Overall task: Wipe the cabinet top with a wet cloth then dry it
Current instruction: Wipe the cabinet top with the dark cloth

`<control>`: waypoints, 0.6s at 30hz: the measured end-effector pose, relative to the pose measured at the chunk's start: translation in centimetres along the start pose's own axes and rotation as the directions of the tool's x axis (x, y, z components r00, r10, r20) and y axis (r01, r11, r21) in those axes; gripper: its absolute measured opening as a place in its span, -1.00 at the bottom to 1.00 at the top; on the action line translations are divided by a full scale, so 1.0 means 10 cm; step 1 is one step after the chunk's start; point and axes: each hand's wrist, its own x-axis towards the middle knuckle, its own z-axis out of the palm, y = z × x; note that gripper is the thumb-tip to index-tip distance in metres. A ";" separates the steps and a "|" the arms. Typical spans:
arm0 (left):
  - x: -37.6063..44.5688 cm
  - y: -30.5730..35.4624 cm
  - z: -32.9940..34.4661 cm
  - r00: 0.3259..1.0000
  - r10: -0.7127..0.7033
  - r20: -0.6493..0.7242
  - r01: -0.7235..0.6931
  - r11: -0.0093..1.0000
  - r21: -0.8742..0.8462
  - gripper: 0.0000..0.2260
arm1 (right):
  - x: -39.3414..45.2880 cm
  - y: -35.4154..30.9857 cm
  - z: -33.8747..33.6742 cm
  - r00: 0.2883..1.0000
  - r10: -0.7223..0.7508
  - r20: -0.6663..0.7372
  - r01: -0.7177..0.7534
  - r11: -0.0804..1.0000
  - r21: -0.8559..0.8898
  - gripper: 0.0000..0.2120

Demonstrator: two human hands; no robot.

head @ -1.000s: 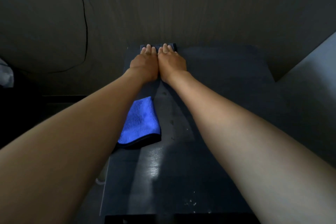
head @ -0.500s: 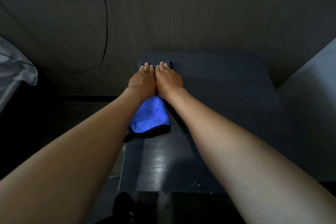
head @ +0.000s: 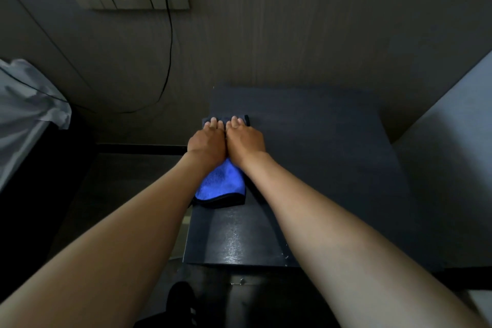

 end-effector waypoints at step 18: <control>0.56 -0.06 0.00 0.999 -0.004 -0.037 0.004 1.000 0.010 -0.44 | 0.60 0.11 0.11 0.999 -0.003 -0.055 0.002 1.000 -0.006 -0.60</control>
